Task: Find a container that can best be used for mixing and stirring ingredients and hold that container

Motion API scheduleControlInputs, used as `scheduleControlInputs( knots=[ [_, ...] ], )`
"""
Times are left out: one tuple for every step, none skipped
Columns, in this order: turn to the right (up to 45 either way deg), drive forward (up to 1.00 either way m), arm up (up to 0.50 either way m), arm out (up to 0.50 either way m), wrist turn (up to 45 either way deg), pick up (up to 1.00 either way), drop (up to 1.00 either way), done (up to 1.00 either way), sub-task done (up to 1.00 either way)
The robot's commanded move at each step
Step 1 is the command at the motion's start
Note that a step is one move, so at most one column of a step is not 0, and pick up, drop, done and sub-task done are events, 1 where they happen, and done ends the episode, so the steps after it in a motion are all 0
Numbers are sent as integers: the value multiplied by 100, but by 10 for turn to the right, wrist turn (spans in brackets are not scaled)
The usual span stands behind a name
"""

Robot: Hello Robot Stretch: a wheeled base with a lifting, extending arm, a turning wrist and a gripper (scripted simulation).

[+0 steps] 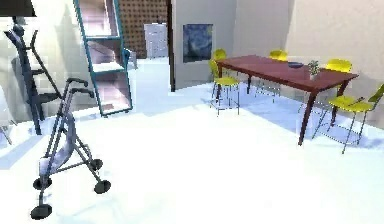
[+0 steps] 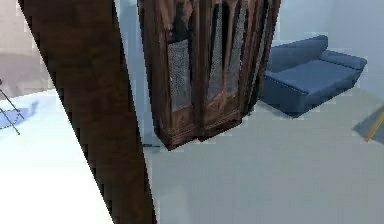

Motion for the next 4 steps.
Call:
scheduleControlInputs(
  knots=[
    [270,0,0,0,0,0,0,0,0],
    [0,100,0,0,0,0,0,0,0],
    [0,100,0,0,0,0,0,0,0],
    [60,0,0,0,0,0,0,0,0]
  ],
)
